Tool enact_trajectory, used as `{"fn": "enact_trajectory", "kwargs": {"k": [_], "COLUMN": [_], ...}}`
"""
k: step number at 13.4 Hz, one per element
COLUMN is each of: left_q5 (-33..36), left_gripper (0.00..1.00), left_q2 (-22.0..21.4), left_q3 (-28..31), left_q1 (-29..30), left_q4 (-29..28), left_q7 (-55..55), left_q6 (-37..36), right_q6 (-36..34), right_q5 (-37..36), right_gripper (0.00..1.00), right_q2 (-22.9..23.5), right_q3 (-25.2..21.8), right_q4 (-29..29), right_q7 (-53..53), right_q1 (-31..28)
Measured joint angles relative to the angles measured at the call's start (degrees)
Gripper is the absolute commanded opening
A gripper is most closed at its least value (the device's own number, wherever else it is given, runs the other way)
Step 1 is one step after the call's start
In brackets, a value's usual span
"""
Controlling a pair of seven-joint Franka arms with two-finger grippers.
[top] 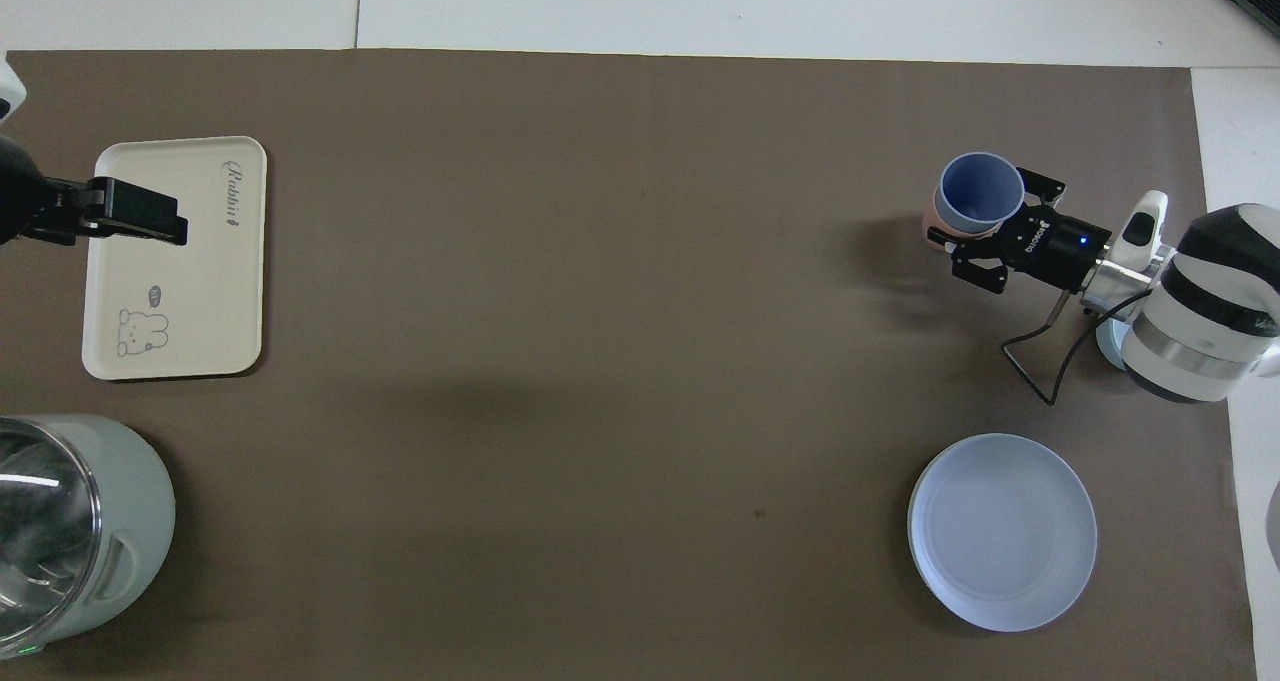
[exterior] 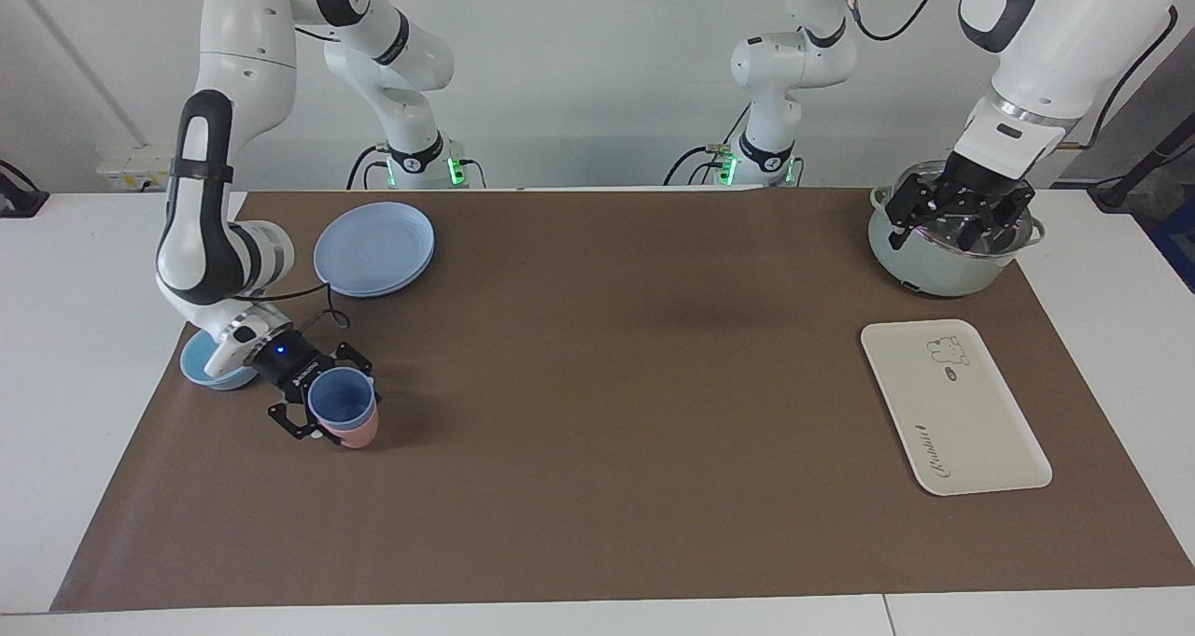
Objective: Place cup on tray
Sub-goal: 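Carry the blue cup with the right gripper while the left gripper approaches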
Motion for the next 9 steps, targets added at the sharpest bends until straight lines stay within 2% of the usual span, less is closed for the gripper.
{"fn": "enact_trajectory", "kwargs": {"k": [2, 6, 9], "left_q5": [-2.61, -9.69, -20.14], "left_gripper": [0.99, 0.98, 0.97], "left_q2": [-0.11, -0.1, 0.2], "left_q3": [-0.23, -0.43, -0.42], "left_q1": [-0.33, -2.19, -4.87], "left_q4": [-1.72, -4.11, -6.23], "left_q7": [0.0, -0.25, -4.02], "left_q6": [2.55, 6.59, 12.13], "right_q6": [3.79, 5.94, 5.94], "right_q5": [-9.44, -32.3, -46.97], "right_gripper": [0.0, 0.0, 0.0], "right_q2": [-3.9, -12.84, -15.52], "right_q3": [0.01, 0.07, 0.11], "right_q4": [0.4, 1.39, 4.07], "right_q7": [9.92, 34.23, 50.41], "right_q1": [2.15, 8.06, 12.75]}}
